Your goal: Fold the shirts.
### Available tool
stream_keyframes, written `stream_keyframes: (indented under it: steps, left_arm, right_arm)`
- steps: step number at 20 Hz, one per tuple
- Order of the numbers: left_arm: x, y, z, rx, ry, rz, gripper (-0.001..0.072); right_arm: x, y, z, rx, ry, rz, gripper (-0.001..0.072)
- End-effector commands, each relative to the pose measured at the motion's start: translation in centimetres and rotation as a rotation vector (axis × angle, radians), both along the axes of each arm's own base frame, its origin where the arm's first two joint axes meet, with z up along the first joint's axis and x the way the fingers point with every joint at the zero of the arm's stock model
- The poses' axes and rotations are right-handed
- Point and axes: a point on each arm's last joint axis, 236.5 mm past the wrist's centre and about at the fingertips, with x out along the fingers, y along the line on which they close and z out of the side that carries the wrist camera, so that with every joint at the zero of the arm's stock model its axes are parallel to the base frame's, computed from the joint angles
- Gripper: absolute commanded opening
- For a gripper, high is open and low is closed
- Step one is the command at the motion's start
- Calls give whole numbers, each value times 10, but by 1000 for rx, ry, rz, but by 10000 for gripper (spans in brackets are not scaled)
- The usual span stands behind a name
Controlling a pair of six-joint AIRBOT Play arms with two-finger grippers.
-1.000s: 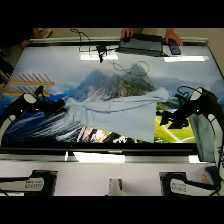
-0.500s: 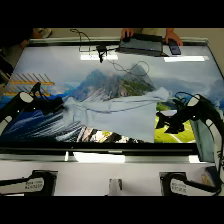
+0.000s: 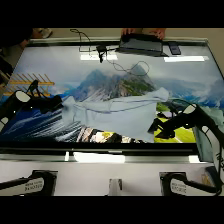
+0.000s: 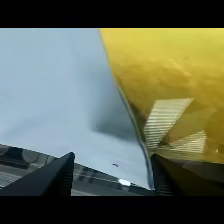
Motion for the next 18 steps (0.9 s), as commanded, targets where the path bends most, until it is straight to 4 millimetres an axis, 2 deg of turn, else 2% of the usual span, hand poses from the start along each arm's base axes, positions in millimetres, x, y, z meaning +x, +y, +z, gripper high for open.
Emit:
stream_keyframes:
  steps: [1, 2, 3, 5, 6, 8, 9, 11, 12, 13, 14, 15, 16, 17, 18]
  left_arm:
    - [-6, -4, 8, 2, -2, -38, 29]
    - [-7, -5, 12, 2, -8, -41, 29]
    - [-7, -6, 17, 3, -19, -43, 29]
    - [-6, -6, 31, 7, -53, -42, 29]
    - [-6, -6, 40, 8, -75, -41, 29]
    - [-5, -10, 64, -17, -129, -27, 29]
    - [-5, -13, 81, -33, -170, -23, 29]
    - [-4, -13, 125, -12, -284, -40, 29]
    - [-3, -13, 158, 21, -381, -69, 29]
    - [-2, -12, 199, 55, -490, -89, 29]
    - [-4, -10, 242, 80, -593, -87, 28]
    - [-9, -8, 296, 99, -723, -74, 29]
    - [-18, -6, 351, 116, -856, -57, 28]
    - [-36, -5, 414, 125, -1007, -29, 28]
    - [-60, -4, 471, 131, -1149, -1, 28]
  right_arm:
    - [5, 10, -11, 35, -37, -67, 479]
    - [8, 13, -12, 48, -48, -84, 476]
    - [14, 17, -10, 65, -70, -97, 393]
    - [28, 24, -4, 105, -112, -144, 70]
    - [36, 28, 0, 130, -144, -151, 26]
    - [50, 30, 12, 149, -232, -91, 25]
    - [61, 29, 24, 144, -309, -16, 25]
    - [95, 17, 69, 87, -479, 51, 24]
    - [116, 10, 102, 45, -587, 72, 24]
    - [138, 1, 149, -7, -721, 96, 24]
    - [155, -7, 205, -70, -870, 119, 24]
    - [166, -15, 264, -139, -1021, 129, 24]
    - [168, -22, 334, -217, -1191, 129, 24]
    - [161, -29, 402, -294, -1353, 109, 24]
    - [142, -35, 470, -379, -1513, 80, 24]
